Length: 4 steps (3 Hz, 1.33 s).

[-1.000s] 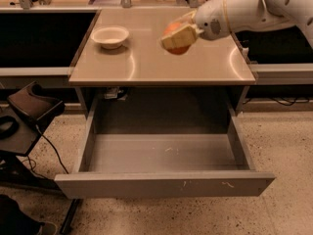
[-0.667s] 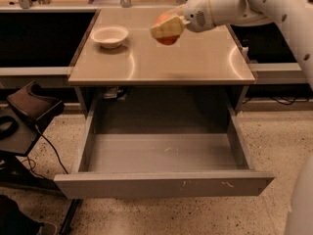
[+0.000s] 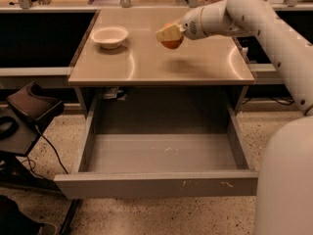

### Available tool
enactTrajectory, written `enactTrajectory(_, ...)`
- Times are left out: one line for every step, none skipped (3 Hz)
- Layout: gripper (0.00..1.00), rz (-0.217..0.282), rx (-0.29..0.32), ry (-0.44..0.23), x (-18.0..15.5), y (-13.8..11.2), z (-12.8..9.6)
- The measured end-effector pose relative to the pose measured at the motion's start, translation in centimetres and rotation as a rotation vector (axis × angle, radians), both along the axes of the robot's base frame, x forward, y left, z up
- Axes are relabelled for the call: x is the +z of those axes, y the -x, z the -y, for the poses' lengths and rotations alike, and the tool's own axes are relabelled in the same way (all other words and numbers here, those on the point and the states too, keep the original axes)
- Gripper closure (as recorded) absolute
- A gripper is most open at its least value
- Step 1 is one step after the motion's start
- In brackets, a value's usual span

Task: Pick orange from top drawer and place on counter

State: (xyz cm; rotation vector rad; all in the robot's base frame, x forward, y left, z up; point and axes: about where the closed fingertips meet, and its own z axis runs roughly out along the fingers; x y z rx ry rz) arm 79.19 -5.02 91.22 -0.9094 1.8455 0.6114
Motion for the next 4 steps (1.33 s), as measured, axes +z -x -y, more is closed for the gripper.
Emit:
enactTrajectory(1.0, -0.042, -0.128, 0.055, -4.8, -3.2, 3.0)
enactTrajectory(1.0, -0.062, -0.161, 0.091, -7.3, -4.0, 3.8)
enactTrajectory(0.82, -0.062, -0.161, 0.091, -7.3, -4.0, 3.8)
enactTrajectory(0.58, -0.063, -0.161, 0.091, -7.3, -4.0, 3.8)
